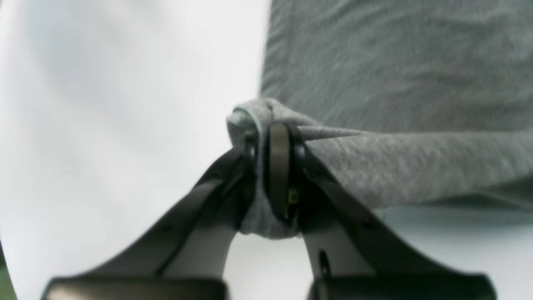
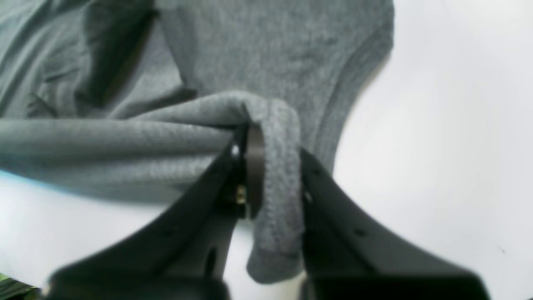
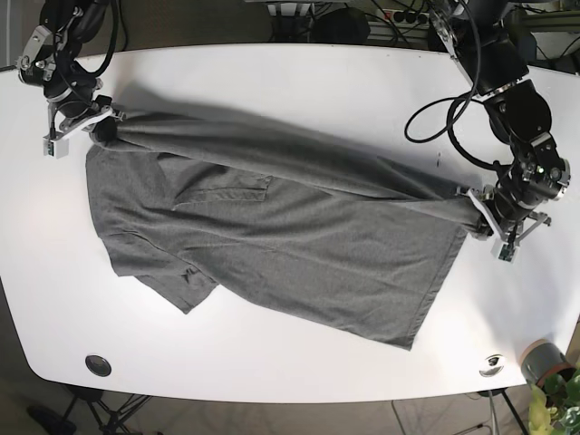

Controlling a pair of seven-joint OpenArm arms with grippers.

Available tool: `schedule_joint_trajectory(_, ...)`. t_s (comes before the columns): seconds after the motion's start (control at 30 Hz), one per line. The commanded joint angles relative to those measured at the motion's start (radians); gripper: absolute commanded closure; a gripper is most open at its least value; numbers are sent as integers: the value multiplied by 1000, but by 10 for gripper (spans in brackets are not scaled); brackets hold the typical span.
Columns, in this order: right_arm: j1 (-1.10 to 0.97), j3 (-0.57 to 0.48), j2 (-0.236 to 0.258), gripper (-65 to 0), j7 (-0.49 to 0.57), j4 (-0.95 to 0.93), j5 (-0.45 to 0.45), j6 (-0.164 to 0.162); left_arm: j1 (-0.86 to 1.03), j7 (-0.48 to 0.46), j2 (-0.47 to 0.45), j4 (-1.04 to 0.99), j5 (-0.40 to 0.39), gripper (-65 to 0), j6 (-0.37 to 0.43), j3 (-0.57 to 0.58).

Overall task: Fold the T-shirt properly
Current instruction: 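Drag the held edge with both grippers to stretch the shirt flat, then slide the left gripper along the held edge while the right holds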

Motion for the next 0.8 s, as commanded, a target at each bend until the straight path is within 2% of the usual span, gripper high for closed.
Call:
schedule_joint_trajectory(0.0, 7, 6, 13, -21, 18, 1, -21, 7, -49, -21, -28, -36, 0, 0, 7, 16)
schedule_joint_trajectory(0.13, 15, 6, -7, -21, 42, -4, -31, 7, -111, -22, -29, -117, 0, 0, 7, 22)
schedule_joint_trajectory(0.33, 25, 3, -10, -21, 48, -6, -31, 7, -184, -22, -43, -239, 0, 0, 7, 24)
schedule_joint_trajectory(0.4, 28, 2, -10, -21, 48, -6, -31, 7, -203, -22, -44, -274, 0, -22, 7, 24)
schedule_joint_trajectory(0.67, 28, 0, -8, -21, 48, -6, -28, 9, -250, -44, -43, -334, -9, -372, 7, 24)
schedule_joint_trajectory(0.77, 28, 0, -7, -21, 50, -6, -29, 9, -273, -44, -38, -334, -9, -417, 7, 24)
